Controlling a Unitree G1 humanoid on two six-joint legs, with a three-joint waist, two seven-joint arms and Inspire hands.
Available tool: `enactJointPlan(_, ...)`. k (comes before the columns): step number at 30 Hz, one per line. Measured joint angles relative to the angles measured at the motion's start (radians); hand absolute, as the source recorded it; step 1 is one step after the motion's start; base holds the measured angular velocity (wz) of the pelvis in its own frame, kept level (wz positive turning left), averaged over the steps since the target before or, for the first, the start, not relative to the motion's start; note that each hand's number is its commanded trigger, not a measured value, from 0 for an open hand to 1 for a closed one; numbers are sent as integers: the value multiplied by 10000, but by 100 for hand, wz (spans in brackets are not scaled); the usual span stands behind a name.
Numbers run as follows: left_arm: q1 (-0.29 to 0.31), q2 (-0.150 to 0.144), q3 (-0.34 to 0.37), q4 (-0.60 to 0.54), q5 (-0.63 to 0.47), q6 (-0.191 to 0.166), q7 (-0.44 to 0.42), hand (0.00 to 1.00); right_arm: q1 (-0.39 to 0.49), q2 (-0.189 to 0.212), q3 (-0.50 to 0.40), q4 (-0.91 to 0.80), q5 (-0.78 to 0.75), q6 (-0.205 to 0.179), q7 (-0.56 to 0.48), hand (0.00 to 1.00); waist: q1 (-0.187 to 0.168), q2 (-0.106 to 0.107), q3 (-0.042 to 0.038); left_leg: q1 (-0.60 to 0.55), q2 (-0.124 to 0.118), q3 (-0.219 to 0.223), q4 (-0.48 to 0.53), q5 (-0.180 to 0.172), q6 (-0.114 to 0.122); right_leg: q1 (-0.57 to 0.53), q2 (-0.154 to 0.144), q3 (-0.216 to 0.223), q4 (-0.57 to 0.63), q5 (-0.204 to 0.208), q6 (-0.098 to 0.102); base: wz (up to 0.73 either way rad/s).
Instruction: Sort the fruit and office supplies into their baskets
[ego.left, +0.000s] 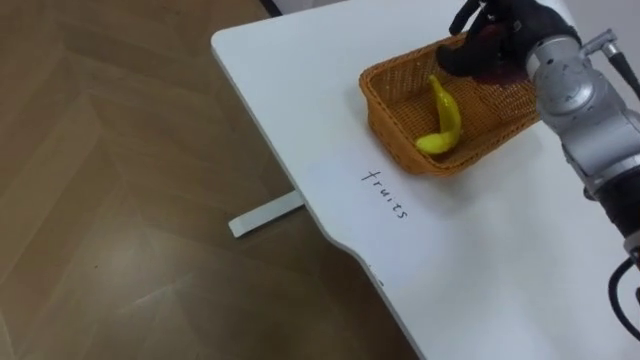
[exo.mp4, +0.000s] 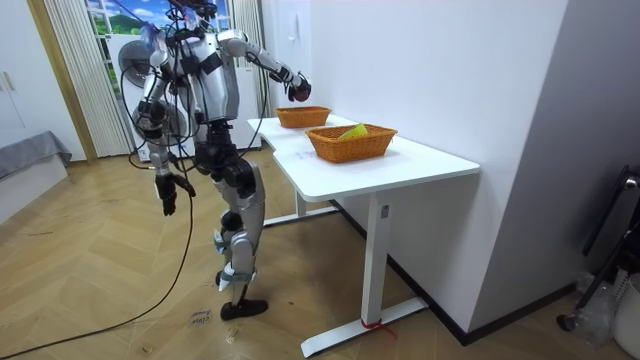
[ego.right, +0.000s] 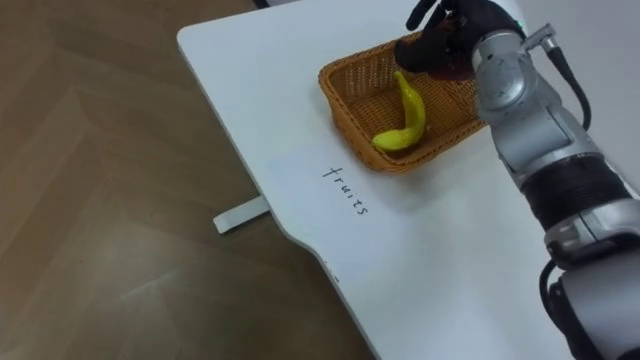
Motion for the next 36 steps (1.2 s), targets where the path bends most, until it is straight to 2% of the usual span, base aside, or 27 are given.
enactJointPlan(9,-5,-8,-78,423,2,-184,-105,0,0,-23,0,-1,9,-109,-6,0,-19,-20,-15,38,26,57,-58,11,2,-9,-6,27,-5,0,-1,0)
enactJointPlan(22,-3,-15,-64,499,25,-190,-115,0,0,-35,-1,-6,13,-197,-7,0,-16,-40,-31,171,18,53,-87,23,-17,81,-4,261,0,0,-1,0)
enactJointPlan(23,-3,-15,-64,497,24,-190,-115,0,0,-35,-1,-6,13,-198,-7,47,-15,-44,-34,167,18,52,-86,26,-20,77,-4,261,1,0,-1,0)
enactJointPlan(24,-3,-15,-63,495,24,-189,-114,0,0,-35,-1,-6,13,-197,-7,56,-14,-54,-42,165,18,50,-86,32,-26,75,-3,262,1,0,-1,0)
enactJointPlan(25,-3,-15,-64,493,23,-188,-114,0,0,-35,-1,-6,13,-197,-7,100,-13,-73,-59,166,24,61,-85,35,-29,67,-2,271,3,0,-2,0)
enactJointPlan(28,-3,-16,-66,493,23,-188,-114,0,0,-35,-1,-6,14,-197,-7,100,-12,-114,-98,174,26,71,-79,52,-28,74,-2,272,5,1,-3,0)
enactJointPlan(36,-3,-10,-64,426,11,-171,-112,0,1,-35,0,-11,12,-197,-6,100,-13,-92,-99,208,18,52,-65,57,-32,129,4,264,-12,1,-2,0)
